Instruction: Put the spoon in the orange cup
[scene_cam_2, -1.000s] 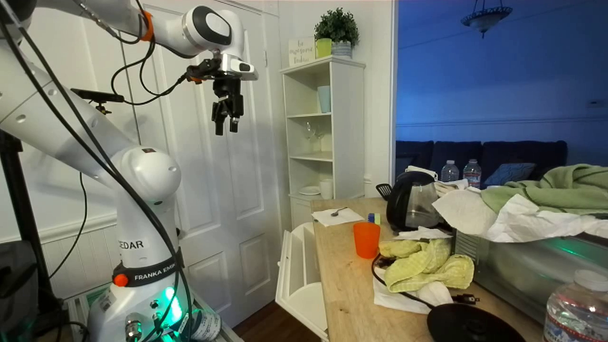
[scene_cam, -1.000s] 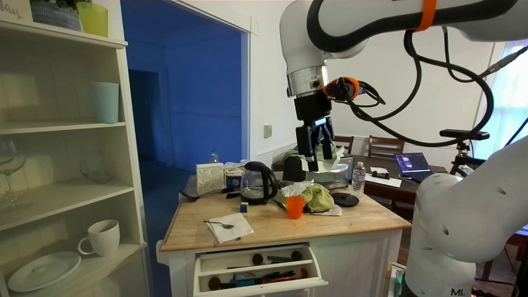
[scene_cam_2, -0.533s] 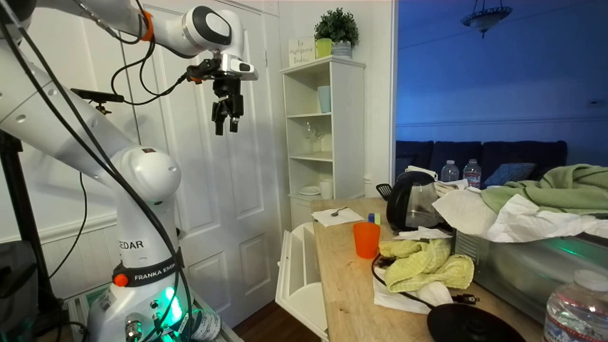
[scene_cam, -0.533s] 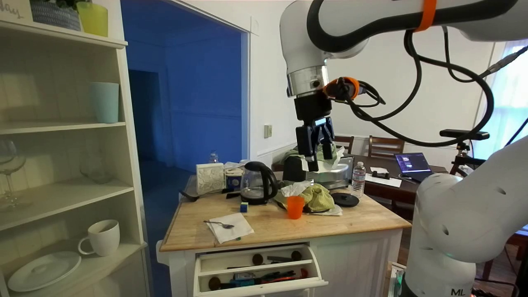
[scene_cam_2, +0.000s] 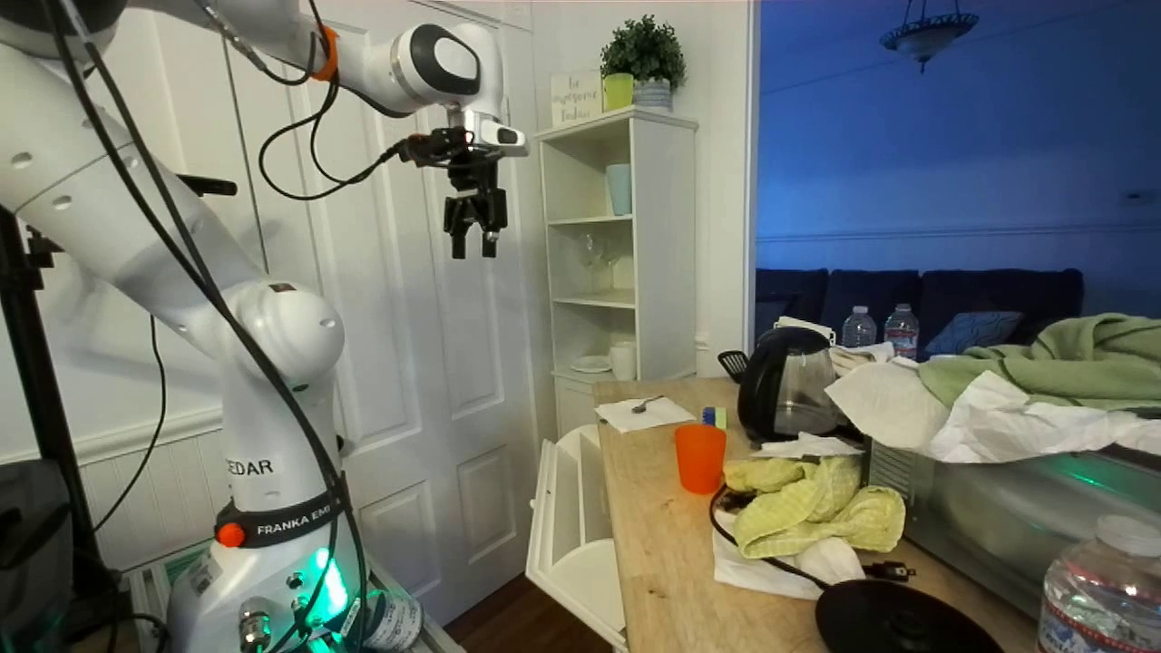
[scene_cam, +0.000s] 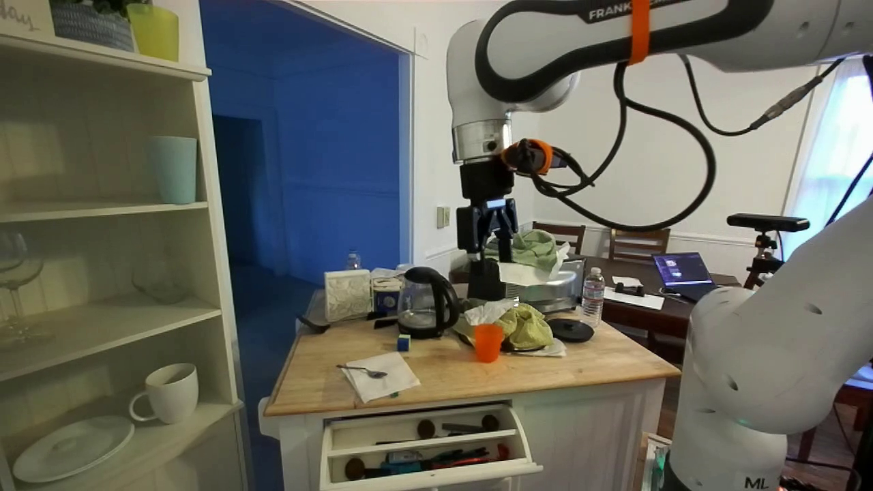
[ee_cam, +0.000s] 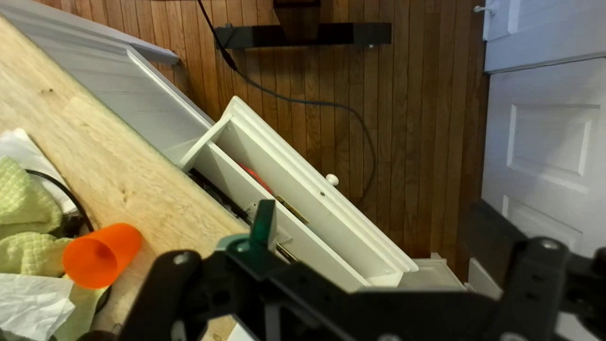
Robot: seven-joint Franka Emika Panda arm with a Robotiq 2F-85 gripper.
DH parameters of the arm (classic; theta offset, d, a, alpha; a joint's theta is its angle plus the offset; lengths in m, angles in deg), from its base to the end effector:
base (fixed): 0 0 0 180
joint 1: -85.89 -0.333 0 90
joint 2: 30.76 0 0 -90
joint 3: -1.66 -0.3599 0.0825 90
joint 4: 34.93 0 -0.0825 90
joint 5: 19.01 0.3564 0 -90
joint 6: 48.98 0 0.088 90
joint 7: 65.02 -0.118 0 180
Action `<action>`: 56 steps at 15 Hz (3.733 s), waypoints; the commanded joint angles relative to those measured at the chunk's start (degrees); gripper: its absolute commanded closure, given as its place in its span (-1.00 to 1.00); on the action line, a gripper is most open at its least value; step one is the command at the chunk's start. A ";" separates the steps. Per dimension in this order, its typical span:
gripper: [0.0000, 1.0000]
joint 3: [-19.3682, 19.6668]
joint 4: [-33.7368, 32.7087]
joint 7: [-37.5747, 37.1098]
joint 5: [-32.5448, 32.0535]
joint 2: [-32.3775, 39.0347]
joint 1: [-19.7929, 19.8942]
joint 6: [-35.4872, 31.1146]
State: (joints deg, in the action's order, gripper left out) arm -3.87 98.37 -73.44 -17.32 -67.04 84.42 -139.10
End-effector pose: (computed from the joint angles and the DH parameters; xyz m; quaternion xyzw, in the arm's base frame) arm 0.2877 0.0477 0.5814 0.9977 -0.0243 -0.0590 0.0213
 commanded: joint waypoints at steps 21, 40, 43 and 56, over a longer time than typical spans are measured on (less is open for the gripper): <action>-1.00 4.77 -22.03 13.53 -8.59 38.67 0.69 -15.40; -1.00 5.86 -33.49 14.65 -6.90 54.67 2.19 -16.35; -1.00 5.87 -37.14 14.75 -6.75 58.67 2.84 -18.09; -1.00 5.58 -49.37 13.70 -6.21 74.24 3.21 -22.29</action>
State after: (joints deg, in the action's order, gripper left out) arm 1.87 53.02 -60.04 -24.67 3.89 87.33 -160.08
